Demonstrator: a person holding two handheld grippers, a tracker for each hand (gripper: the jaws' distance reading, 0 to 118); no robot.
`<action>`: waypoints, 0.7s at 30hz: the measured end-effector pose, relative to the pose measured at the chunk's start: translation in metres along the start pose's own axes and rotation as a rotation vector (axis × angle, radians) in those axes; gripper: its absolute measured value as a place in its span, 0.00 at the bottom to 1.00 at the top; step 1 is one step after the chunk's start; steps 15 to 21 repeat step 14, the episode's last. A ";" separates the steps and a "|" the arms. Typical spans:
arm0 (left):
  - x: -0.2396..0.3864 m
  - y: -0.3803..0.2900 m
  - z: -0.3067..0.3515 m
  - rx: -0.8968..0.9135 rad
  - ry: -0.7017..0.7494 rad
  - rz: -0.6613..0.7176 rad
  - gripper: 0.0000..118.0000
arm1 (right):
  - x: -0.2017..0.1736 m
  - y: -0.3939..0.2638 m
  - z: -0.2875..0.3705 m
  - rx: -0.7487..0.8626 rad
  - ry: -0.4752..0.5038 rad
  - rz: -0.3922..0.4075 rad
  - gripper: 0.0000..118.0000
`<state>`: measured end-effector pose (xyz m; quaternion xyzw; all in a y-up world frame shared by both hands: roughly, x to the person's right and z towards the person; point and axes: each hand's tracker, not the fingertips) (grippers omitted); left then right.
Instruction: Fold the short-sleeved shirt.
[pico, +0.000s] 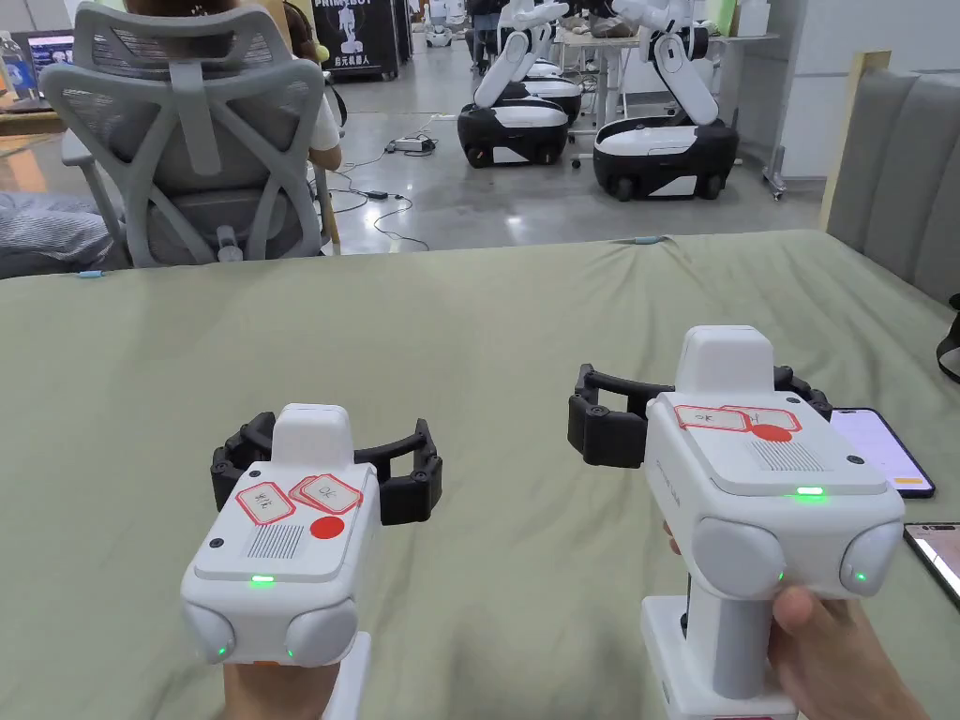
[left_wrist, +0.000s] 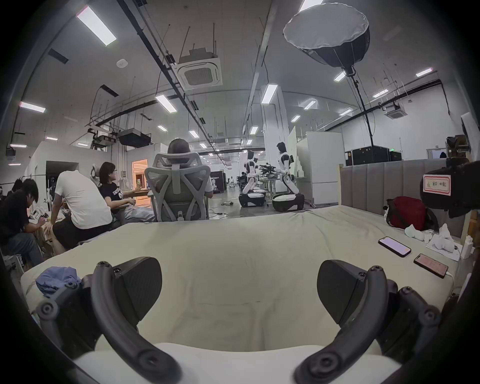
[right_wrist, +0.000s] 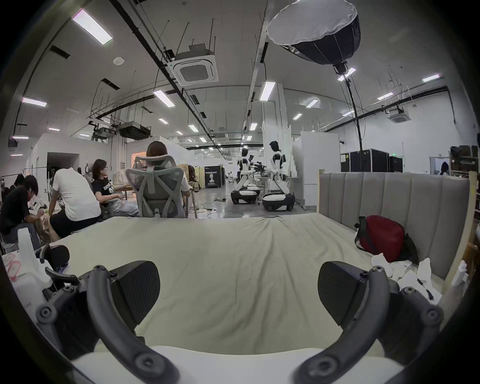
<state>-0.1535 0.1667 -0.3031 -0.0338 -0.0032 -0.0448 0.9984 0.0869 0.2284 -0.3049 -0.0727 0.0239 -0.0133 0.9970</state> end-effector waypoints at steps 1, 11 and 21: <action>0.001 0.000 0.000 0.000 -0.002 -0.004 1.00 | 0.001 0.000 -0.001 -0.003 0.001 0.001 1.00; 0.002 0.001 -0.003 -0.003 -0.006 -0.008 1.00 | -0.001 -0.002 0.000 -0.028 0.026 0.019 1.00; 0.003 0.001 -0.002 -0.005 -0.009 -0.003 1.00 | 0.004 -0.005 0.001 -0.008 0.088 0.020 1.00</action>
